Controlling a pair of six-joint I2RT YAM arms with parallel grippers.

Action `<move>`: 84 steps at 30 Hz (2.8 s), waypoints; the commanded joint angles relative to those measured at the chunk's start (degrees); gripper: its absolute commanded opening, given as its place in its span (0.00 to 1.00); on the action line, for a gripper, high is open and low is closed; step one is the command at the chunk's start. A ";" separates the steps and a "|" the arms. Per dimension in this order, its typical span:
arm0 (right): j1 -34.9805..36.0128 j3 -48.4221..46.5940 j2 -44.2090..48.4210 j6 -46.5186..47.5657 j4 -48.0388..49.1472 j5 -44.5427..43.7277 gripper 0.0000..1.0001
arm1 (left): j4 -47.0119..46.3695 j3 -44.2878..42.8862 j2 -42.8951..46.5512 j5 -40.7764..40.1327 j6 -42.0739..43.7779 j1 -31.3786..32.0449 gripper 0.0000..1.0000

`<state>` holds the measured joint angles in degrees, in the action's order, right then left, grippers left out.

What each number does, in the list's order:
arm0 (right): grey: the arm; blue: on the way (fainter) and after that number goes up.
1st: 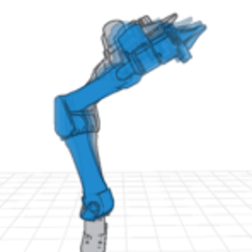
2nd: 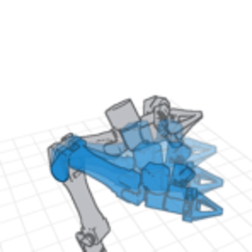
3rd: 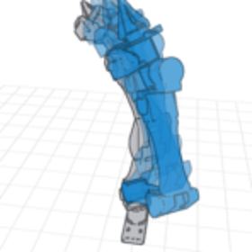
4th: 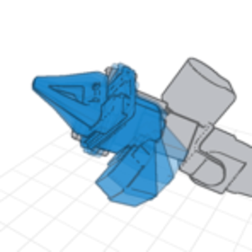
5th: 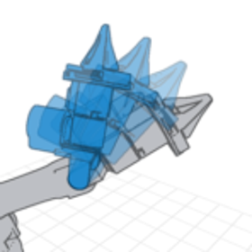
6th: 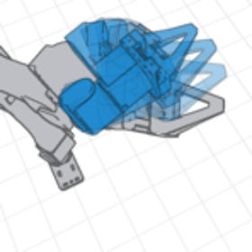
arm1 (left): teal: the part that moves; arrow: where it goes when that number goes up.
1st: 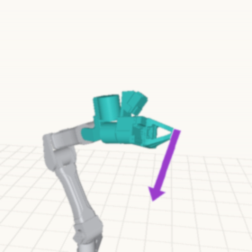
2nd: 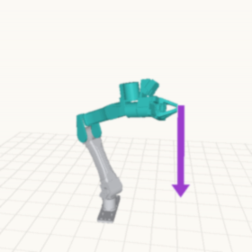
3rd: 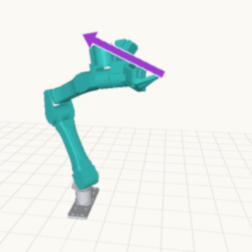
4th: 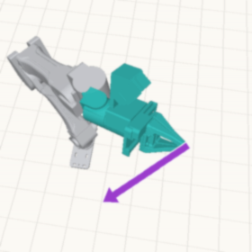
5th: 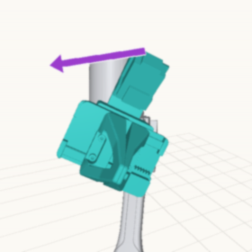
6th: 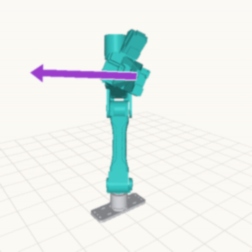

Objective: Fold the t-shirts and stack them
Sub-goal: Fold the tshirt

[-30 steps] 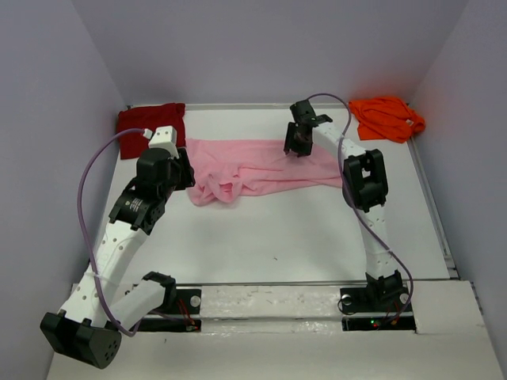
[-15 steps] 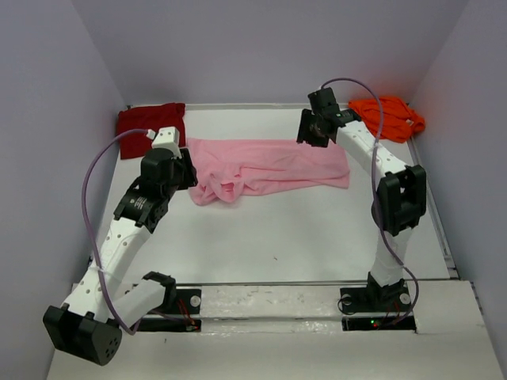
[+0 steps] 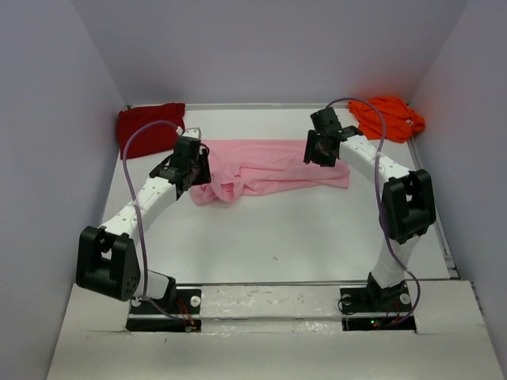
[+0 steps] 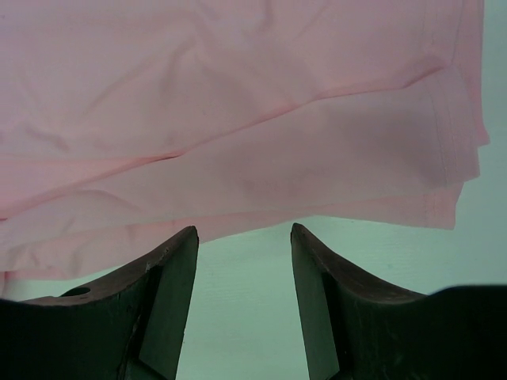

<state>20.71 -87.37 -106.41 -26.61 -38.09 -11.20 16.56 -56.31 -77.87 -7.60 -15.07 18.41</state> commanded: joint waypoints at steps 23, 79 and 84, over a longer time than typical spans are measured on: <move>-3.22 -1.49 1.47 0.60 3.63 2.15 0.57 | -4.78 -2.66 -6.60 -1.10 1.80 3.64 0.51; -10.69 1.25 -4.76 -0.29 3.28 -4.00 0.58 | -3.20 -0.99 0.70 -5.24 3.56 6.46 0.00; -10.69 -1.75 -6.97 0.51 3.02 -4.27 0.57 | -3.20 -0.99 0.70 -5.15 3.65 6.46 0.00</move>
<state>9.93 -85.14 -113.75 -26.89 -36.77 -15.16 14.37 -57.63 -78.87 -12.62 -12.40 24.69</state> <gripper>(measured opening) 0.577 0.014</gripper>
